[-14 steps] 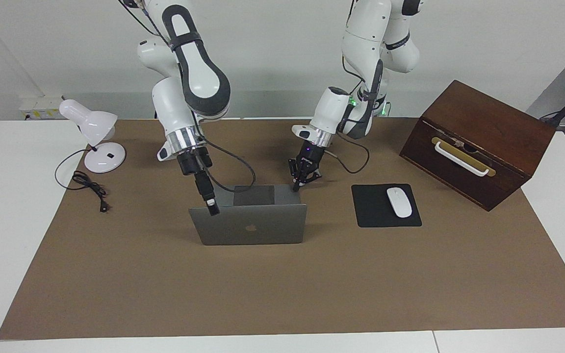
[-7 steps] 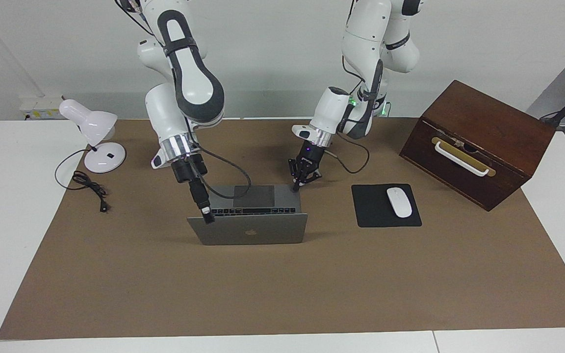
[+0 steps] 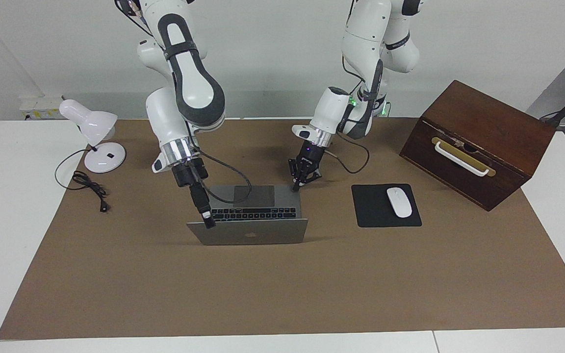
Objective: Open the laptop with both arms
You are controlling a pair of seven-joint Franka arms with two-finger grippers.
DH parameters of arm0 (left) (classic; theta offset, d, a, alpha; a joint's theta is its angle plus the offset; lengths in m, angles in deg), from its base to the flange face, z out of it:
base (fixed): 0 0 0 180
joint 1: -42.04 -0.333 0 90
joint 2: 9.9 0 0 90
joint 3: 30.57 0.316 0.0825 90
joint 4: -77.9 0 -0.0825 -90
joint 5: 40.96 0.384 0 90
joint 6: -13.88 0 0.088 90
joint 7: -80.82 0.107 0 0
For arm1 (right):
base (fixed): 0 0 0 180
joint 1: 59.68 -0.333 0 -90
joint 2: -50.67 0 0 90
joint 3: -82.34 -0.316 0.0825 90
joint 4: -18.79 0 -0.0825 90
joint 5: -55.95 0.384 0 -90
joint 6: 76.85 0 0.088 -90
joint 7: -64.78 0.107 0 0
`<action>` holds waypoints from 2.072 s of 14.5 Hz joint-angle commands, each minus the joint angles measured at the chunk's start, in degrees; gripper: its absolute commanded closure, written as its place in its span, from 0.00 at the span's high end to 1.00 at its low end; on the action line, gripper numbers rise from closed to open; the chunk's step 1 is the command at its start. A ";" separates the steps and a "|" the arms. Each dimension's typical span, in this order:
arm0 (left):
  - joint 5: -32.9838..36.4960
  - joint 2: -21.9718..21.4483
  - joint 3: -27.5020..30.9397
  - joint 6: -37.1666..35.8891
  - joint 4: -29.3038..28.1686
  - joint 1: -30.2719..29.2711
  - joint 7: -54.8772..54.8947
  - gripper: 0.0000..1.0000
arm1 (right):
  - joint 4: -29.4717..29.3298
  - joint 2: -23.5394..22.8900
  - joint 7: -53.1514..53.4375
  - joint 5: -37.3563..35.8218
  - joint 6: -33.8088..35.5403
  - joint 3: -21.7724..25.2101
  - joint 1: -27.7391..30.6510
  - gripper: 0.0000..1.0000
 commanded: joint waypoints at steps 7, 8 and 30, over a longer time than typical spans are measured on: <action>-0.22 2.73 1.32 0.69 0.26 1.47 1.01 0.00 | 8.10 9.47 7.17 5.66 -5.68 -0.42 -9.56 1.00; -0.22 2.73 1.32 0.69 0.26 1.47 1.01 0.00 | 7.58 10.26 7.17 5.76 -5.59 -0.42 -9.56 1.00; -0.93 -17.65 1.59 -30.21 4.47 -7.05 -3.65 0.00 | -38.92 3.50 8.23 -68.13 64.15 1.60 18.12 1.00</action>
